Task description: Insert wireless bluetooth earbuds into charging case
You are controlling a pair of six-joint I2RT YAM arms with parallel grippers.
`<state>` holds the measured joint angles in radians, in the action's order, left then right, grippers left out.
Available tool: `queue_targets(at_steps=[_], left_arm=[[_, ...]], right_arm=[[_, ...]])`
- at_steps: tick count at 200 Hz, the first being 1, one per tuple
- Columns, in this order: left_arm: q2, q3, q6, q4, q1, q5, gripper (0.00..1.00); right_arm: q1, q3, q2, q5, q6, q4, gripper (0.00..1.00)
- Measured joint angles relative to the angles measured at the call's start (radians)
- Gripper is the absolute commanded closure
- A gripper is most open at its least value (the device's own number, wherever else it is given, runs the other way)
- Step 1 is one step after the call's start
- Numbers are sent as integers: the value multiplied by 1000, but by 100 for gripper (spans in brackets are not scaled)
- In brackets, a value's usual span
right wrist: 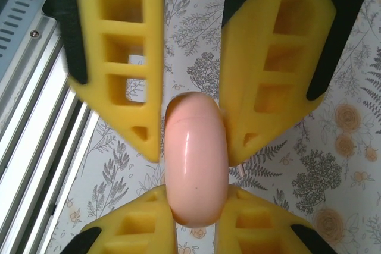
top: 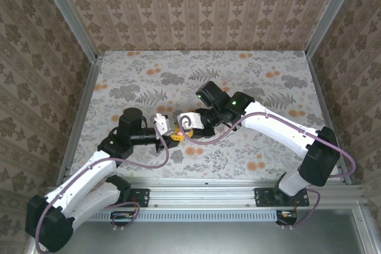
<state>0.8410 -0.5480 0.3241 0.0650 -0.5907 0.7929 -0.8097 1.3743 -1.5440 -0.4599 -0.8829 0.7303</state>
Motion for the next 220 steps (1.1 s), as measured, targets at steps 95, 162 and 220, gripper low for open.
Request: queue_targets(at_steps=[95, 162, 220], left_arm=[[25, -9, 6, 14, -6, 0, 60], [30, -12, 10, 18, -5, -8, 67], [31, -16, 11, 19, -10, -9, 63]], right_arm=[[-1, 0, 0, 8, -1, -17, 90], [-4, 0, 0, 12, -4, -14, 90], [-4, 0, 7, 24, -5, -15, 90]])
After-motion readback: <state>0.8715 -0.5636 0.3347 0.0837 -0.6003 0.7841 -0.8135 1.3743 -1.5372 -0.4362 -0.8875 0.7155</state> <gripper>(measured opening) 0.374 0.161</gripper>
